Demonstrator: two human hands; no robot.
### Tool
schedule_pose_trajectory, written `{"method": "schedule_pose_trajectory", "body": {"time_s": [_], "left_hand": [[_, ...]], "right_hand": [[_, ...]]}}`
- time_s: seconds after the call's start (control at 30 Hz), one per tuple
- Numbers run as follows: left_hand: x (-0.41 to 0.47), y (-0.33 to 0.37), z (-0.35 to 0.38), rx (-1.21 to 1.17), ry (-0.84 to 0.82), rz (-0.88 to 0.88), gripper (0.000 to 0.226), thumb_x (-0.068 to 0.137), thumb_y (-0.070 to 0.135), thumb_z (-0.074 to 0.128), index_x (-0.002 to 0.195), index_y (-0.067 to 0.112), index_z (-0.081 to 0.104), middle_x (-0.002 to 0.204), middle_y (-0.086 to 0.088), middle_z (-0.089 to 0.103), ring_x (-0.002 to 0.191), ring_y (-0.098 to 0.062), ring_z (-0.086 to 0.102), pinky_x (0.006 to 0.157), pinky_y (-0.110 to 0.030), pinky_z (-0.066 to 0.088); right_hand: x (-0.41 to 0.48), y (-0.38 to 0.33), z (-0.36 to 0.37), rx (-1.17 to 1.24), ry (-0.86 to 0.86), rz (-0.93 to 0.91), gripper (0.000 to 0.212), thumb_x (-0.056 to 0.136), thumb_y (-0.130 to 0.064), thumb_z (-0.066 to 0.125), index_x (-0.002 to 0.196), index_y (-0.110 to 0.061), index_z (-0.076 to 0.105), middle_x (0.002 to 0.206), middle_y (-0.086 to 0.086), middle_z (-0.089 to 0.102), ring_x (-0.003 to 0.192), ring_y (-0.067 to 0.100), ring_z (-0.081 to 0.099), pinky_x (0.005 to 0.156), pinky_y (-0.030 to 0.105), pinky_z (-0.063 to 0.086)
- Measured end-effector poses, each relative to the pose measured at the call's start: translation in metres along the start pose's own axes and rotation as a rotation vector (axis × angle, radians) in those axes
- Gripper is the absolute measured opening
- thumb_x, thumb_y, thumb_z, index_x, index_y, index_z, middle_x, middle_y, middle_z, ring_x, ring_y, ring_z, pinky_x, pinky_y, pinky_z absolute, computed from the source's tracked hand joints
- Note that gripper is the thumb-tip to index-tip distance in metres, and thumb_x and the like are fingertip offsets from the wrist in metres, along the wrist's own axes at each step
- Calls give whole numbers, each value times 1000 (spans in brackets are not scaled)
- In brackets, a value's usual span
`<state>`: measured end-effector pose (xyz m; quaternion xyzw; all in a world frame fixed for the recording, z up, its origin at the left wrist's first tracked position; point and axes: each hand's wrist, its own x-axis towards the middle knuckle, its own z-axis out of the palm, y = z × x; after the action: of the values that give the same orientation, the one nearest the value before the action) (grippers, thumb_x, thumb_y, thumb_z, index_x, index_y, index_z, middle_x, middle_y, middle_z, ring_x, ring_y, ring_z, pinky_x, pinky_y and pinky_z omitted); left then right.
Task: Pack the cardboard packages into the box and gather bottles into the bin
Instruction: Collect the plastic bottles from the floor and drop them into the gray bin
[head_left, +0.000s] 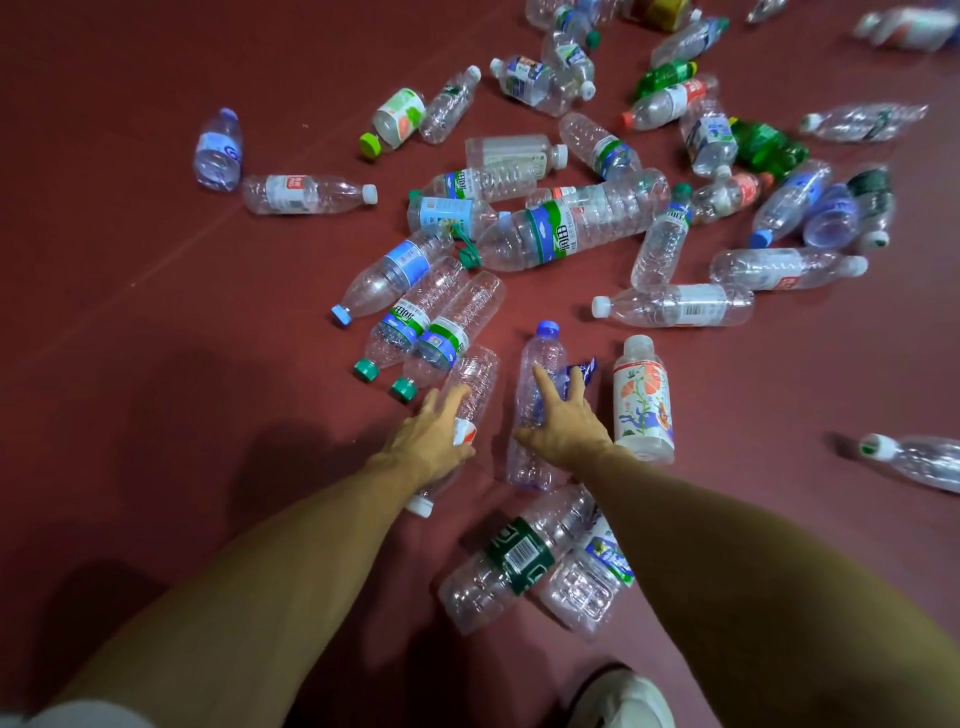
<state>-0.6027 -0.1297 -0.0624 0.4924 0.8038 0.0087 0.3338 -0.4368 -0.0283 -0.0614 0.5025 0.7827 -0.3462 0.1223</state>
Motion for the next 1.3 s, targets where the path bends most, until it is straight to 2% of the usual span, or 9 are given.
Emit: {"method": "schedule_pose_trajectory", "body": {"time_s": [0.07,0.13,0.37,0.57,0.8,1.03,1.13,1.2,1.3], "left_hand": [[-1,-2,0,-9,-19,-1,95,91,37,69,155,47,1,163,-6,17,130,-46,47,106,-48,40],[-2,-1,-1,-12,-36,-27,96,92,38,69,154,50,-3,165,-6,13,136,-46,40,110,-48,36],[0,1,1,-64,-21,-44,93,90,36,71,153,53,5,165,-7,14,140,-44,34,113,-48,33],[2,-5,0,-144,4,-28,88,92,34,70,152,55,9,167,-5,11,144,-40,31,117,-48,30],[2,2,-28,-172,91,53,87,91,37,68,152,55,9,166,-1,12,142,-35,37,112,-46,37],[-71,36,-143,-188,139,22,84,93,38,65,153,53,8,167,5,9,144,-26,36,111,-43,37],[-117,52,-216,-221,208,9,83,90,40,67,153,52,13,164,10,14,139,-28,42,106,-44,41],[-151,64,-272,-247,254,-16,78,90,41,66,154,49,20,161,5,23,136,-31,45,105,-45,42],[-205,81,-363,-272,310,-74,74,90,42,67,152,49,26,162,-2,25,136,-35,45,108,-43,38]], "right_hand": [[1,-1,4,-4,-31,-4,96,92,-46,65,159,-37,-4,162,16,-23,148,40,23,117,48,31],[0,-2,8,-8,-59,6,102,89,-52,67,158,-39,-7,162,14,-26,146,39,29,116,45,33],[1,-13,11,24,-68,29,100,93,-39,67,158,-36,-9,161,15,-29,138,43,42,114,43,34],[3,-19,6,-51,-41,12,92,97,-35,62,159,-34,-6,164,12,-22,132,41,48,107,42,40],[1,-36,-20,-143,0,19,80,100,-30,53,159,-31,-2,165,8,-19,131,39,49,103,42,41],[-75,-89,-110,-223,-34,50,84,99,-30,55,159,-31,-4,165,5,-21,135,38,44,104,45,40],[-111,-150,-181,-269,-7,-6,83,100,-30,54,159,-31,-3,165,4,-21,137,36,42,103,45,41],[-137,-200,-232,-278,21,-69,82,100,-31,55,159,-30,-3,165,4,-21,136,36,44,101,44,43],[-183,-275,-305,-284,38,-158,82,101,-32,55,160,-29,-2,165,5,-21,133,35,49,99,43,44]]}}
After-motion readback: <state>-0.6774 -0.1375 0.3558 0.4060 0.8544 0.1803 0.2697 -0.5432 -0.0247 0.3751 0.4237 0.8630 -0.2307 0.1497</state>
